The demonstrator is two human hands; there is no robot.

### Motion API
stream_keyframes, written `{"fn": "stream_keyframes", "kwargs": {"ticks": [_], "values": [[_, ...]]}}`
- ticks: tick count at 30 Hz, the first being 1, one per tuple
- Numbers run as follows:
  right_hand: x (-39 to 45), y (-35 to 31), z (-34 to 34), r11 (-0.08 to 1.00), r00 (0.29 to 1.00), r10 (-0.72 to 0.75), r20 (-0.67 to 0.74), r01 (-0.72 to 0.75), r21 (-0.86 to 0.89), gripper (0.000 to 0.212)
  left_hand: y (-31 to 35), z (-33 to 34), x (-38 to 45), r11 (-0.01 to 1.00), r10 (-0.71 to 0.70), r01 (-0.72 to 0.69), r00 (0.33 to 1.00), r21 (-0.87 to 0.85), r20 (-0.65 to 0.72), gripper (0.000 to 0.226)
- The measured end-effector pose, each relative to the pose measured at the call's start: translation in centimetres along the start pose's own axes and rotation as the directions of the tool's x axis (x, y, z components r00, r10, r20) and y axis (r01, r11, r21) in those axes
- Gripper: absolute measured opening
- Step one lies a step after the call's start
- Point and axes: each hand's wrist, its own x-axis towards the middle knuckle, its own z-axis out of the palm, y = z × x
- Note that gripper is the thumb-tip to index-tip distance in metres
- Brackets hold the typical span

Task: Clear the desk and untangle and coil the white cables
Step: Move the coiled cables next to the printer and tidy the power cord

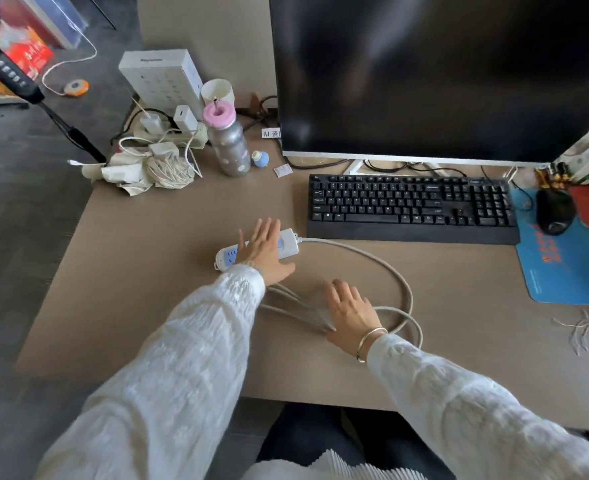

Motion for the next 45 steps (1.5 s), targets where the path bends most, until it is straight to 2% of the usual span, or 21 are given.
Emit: {"fn": "stream_keyframes", "kwargs": {"ticks": [3, 7, 10, 13, 15, 18, 20, 23, 26, 27, 29, 30, 34, 35, 38, 39, 41, 43, 45], "values": [[0.6, 1.3, -0.7, 0.998, 0.998, 0.046, -0.037, -0.047, -0.033, 0.107, 0.6, 0.7, 1.1, 1.000, 0.016, -0.019, 0.989, 0.023, 0.150, 0.128], [2.3, 3.8, -1.7, 0.983, 0.986, 0.164, -0.017, -0.165, -0.077, 0.120, 0.4, 1.6, 0.4, 0.997, 0.067, -0.059, 0.981, -0.046, 0.181, 0.149], [3.7, 5.6, -2.5, 0.975, 0.979, 0.203, 0.033, -0.199, -0.098, 0.134, 0.5, 2.5, -0.8, 0.987, 0.141, -0.152, 0.977, 0.055, 0.159, 0.149], [4.5, 6.4, -3.0, 0.979, 0.986, 0.162, 0.049, -0.154, -0.132, 0.134, 0.7, 3.5, -1.7, 0.953, 0.197, -0.224, 0.970, 0.204, 0.144, 0.140], [4.6, 6.8, -3.0, 0.983, 0.994, 0.103, 0.030, -0.097, -0.154, 0.124, 0.5, 4.0, -1.8, 0.931, 0.216, -0.245, 0.967, 0.270, 0.133, 0.127], [4.4, 7.3, -2.8, 0.972, 0.999, -0.027, -0.029, 0.020, -0.235, 0.095, 0.4, 3.9, -1.8, 0.922, 0.214, -0.237, 0.971, 0.305, 0.106, 0.100], [4.1, 7.1, -2.7, 0.954, 0.993, -0.115, -0.039, 0.100, -0.283, 0.077, 0.7, 4.0, -2.0, 0.914, 0.195, -0.223, 0.974, 0.339, 0.115, 0.091], [3.6, 6.4, -2.7, 0.940, 0.984, -0.174, 0.029, 0.175, -0.293, 0.054, 1.8, 4.6, -2.2, 0.903, 0.137, -0.167, 0.985, 0.397, 0.103, 0.081], [2.9, 5.8, -1.7, 0.911, 0.982, -0.160, 0.101, 0.186, -0.367, 0.040, 2.7, 4.9, -2.1, 0.908, 0.086, -0.121, 0.991, 0.400, 0.104, 0.068], [2.6, 5.6, -1.4, 0.901, 0.983, -0.171, 0.059, 0.180, -0.395, 0.036, 3.0, 4.8, -2.0, 0.907, 0.080, -0.119, 0.990, 0.405, 0.112, 0.065], [1.6, 5.2, -1.9, 0.926, 0.988, -0.102, 0.112, 0.136, -0.353, 0.020, 3.9, 4.8, -2.1, 0.903, 0.096, -0.131, 0.990, 0.410, 0.106, 0.056], [1.4, 5.7, -1.4, 0.925, 0.987, -0.063, 0.146, 0.112, -0.363, 0.019, 4.3, 4.8, -2.1, 0.906, 0.114, -0.142, 0.989, 0.399, 0.092, 0.050], [-1.6, 8.4, -0.8, 0.919, 0.990, -0.139, -0.036, 0.115, -0.378, 0.032, 7.6, 4.3, -2.4, 0.911, 0.209, -0.224, 0.975, 0.347, 0.079, 0.037], [-2.3, 9.6, -0.7, 0.918, 0.984, -0.151, -0.092, 0.105, -0.383, 0.031, 8.7, 4.1, -2.6, 0.907, 0.231, -0.247, 0.969, 0.340, 0.087, 0.037], [-5.5, 12.0, -1.2, 0.925, 0.966, -0.118, -0.229, 0.023, -0.379, 0.005, 12.4, 3.4, -3.4, 0.892, 0.278, -0.300, 0.954, 0.338, 0.111, 0.036], [-6.5, 12.9, -1.1, 0.923, 0.951, -0.133, -0.279, 0.017, -0.384, 0.010, 13.8, 3.2, -3.7, 0.885, 0.297, -0.318, 0.948, 0.340, 0.113, 0.036], [-8.6, 14.7, -1.4, 0.923, 0.944, -0.103, -0.315, -0.027, -0.384, 0.004, 16.4, 2.9, -4.3, 0.872, 0.319, -0.338, 0.941, 0.355, 0.115, 0.037], [-11.6, 16.9, -1.7, 0.934, 0.933, -0.075, -0.353, -0.058, -0.352, 0.018, 19.8, 2.8, -5.2, 0.852, 0.356, -0.373, 0.927, 0.367, 0.114, 0.039], [-14.6, 19.4, -1.9, 0.945, 0.918, -0.018, -0.397, -0.114, -0.307, 0.020, 23.6, 2.9, -6.1, 0.836, 0.390, -0.409, 0.912, 0.366, 0.127, 0.040]]}}
